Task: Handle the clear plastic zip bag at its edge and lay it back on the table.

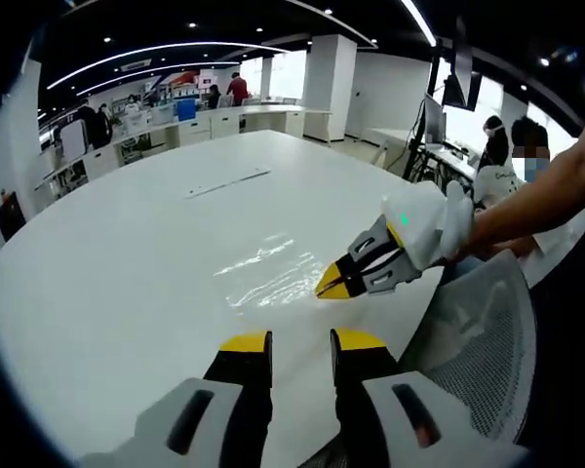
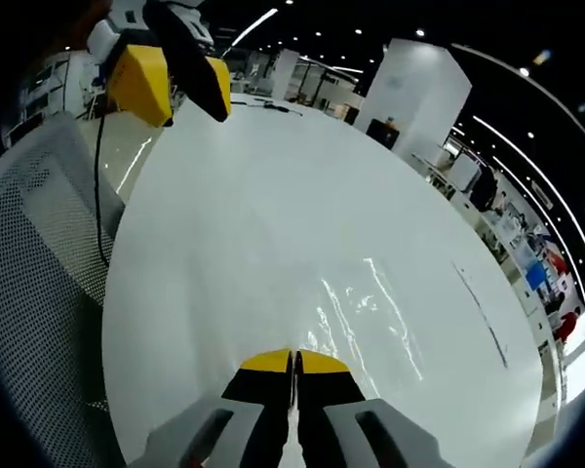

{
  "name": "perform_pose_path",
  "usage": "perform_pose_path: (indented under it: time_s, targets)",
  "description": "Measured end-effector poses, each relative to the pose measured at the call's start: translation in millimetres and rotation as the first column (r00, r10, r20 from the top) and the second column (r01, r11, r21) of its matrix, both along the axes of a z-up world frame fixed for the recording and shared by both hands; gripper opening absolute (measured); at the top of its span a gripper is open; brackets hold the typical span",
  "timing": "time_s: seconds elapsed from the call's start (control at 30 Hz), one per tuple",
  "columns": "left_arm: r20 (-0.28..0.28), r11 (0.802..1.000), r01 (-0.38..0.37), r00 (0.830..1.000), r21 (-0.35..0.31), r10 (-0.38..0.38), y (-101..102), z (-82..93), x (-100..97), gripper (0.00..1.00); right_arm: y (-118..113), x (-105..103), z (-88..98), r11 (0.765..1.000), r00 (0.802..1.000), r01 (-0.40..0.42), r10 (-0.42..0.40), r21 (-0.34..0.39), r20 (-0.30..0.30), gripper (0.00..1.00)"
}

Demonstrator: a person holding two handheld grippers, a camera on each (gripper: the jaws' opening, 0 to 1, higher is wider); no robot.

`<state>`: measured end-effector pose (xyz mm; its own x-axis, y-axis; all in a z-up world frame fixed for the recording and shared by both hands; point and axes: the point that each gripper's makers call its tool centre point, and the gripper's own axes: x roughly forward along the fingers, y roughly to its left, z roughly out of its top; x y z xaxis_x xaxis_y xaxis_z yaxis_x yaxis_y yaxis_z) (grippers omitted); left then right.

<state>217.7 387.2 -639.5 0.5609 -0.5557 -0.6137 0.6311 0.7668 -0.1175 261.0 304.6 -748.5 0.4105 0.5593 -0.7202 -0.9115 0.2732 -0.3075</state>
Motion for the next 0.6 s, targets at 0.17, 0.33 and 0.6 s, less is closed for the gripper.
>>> perform_pose_path:
  time_s: [0.17,0.33,0.6]
  targets:
    - [-0.001,1.000,-0.008,1.000,0.002,0.008,2,-1.1,-0.5,0.21,-2,8,-0.8,1.000,0.999,-0.002,0.003,-0.020,0.044,0.00]
    - [0.000,1.000,-0.011,1.000,0.004,0.011,5,-3.1,0.4,0.21,-4,17,2.6,1.000,0.996,0.018,-0.016,-0.022,0.083,0.04]
    - [0.006,1.000,-0.015,1.000,0.010,0.015,8,-4.2,3.5,0.22,-6,13,10.9,0.999,0.997,0.047,-0.048,0.019,0.061,0.07]
